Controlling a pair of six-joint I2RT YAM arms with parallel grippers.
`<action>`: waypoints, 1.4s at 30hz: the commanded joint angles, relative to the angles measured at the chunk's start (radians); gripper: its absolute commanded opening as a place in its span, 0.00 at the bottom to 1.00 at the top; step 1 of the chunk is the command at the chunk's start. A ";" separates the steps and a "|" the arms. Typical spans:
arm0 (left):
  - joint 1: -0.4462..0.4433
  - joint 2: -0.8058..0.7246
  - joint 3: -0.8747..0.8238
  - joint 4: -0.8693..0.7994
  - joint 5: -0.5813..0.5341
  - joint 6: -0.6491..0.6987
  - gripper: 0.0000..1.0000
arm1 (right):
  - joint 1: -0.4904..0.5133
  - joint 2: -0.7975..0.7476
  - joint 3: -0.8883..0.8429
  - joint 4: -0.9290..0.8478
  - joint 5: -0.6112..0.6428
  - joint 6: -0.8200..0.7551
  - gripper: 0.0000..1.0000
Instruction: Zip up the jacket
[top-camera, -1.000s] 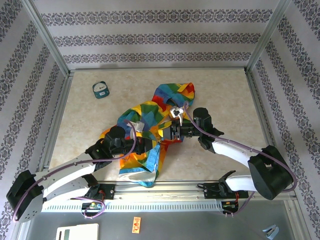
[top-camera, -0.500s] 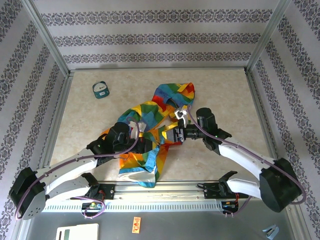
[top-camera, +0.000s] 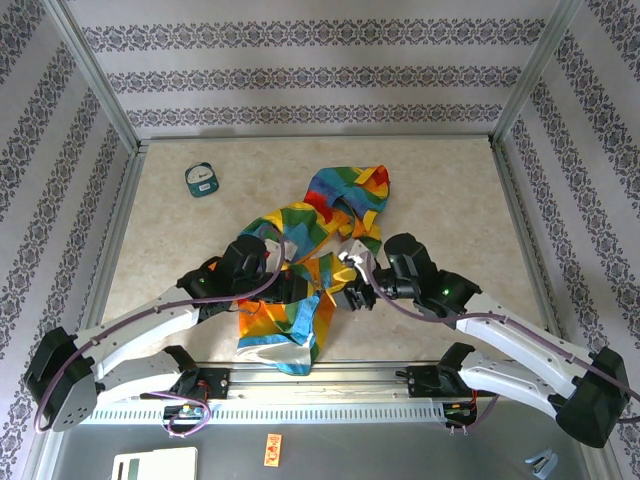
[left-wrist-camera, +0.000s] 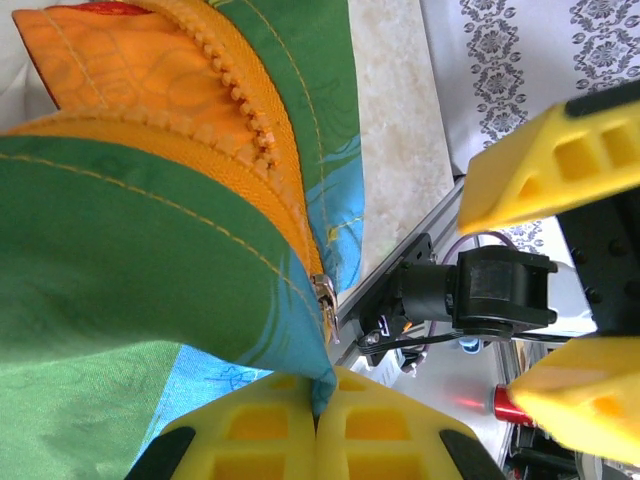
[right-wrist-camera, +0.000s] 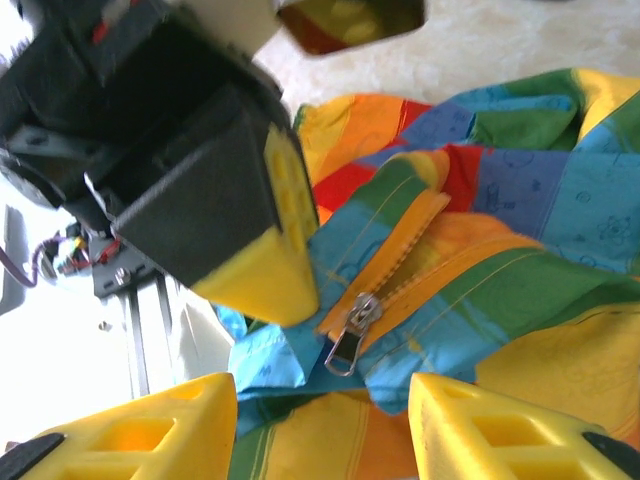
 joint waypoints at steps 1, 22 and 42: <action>0.016 0.011 0.048 -0.064 0.019 -0.002 0.00 | 0.039 0.025 0.030 -0.050 0.082 -0.060 0.51; 0.016 0.060 0.095 -0.136 0.018 0.008 0.00 | 0.145 0.155 0.011 -0.021 0.128 -0.108 0.47; 0.016 0.069 0.110 -0.171 0.016 0.023 0.00 | 0.153 0.197 0.024 0.000 0.173 -0.112 0.36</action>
